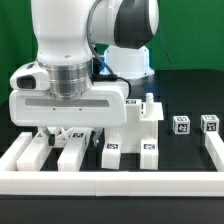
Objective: Assemble chair
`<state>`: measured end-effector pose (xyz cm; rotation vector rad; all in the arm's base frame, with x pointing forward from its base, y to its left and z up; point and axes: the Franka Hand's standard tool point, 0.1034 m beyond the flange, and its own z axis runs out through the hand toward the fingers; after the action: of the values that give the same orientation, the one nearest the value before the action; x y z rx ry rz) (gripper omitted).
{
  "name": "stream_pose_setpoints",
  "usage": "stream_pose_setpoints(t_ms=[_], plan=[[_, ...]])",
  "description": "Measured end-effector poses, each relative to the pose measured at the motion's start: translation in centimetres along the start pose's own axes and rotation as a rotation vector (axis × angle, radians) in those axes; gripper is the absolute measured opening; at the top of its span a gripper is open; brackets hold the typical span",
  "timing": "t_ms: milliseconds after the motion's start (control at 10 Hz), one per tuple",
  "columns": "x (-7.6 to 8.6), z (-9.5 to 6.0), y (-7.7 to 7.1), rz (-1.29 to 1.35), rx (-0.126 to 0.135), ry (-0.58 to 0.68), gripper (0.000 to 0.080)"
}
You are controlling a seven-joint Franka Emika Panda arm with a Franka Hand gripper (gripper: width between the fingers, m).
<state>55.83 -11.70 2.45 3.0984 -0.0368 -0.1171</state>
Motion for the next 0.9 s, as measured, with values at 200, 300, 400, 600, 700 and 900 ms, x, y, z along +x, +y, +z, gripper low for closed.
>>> stream_pose_setpoints(t_ms=[200, 300, 400, 600, 700, 900], plan=[[-0.01, 0.0, 0.03, 0.0, 0.0, 0.0, 0.0397], [0.0, 0.0, 0.04, 0.001, 0.0, 0.0, 0.0397], [0.0, -0.01, 0.04, 0.001, 0.0, 0.0, 0.0279], [0.0, 0.0, 0.04, 0.001, 0.0, 0.0, 0.0279], [0.0, 0.0, 0.04, 0.001, 0.0, 0.0, 0.0279], [0.0, 0.0, 0.04, 0.001, 0.0, 0.0, 0.0279]])
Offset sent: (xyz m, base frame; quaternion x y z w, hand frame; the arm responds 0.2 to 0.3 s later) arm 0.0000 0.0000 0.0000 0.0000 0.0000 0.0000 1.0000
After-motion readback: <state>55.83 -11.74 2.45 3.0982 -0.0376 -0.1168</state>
